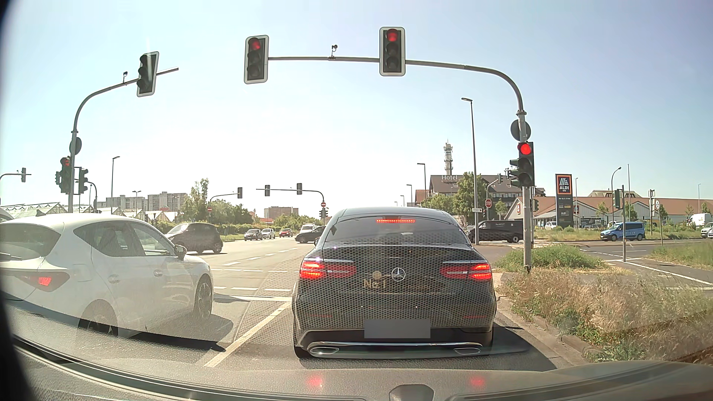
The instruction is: Follow the waypoints while adhering to traffic rules and regulations
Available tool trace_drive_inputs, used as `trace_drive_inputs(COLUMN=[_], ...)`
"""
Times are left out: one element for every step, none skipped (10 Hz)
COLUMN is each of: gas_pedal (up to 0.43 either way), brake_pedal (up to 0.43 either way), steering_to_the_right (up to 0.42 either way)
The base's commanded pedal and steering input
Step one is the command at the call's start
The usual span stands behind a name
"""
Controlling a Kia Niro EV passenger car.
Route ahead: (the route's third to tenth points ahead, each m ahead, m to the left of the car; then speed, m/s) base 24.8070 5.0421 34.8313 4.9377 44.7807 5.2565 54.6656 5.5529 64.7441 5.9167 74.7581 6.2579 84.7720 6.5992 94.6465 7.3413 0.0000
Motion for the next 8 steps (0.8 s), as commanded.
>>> trace_drive_inputs(gas_pedal=[0.000,0.000,0.000,0.000,0.000,0.000,0.000,0.000], brake_pedal=[0.250,0.250,0.250,0.250,0.250,0.250,0.250,0.250], steering_to_the_right=[-0.001,-0.001,0.000,-0.001,0.000,-0.001,0.000,-0.001])
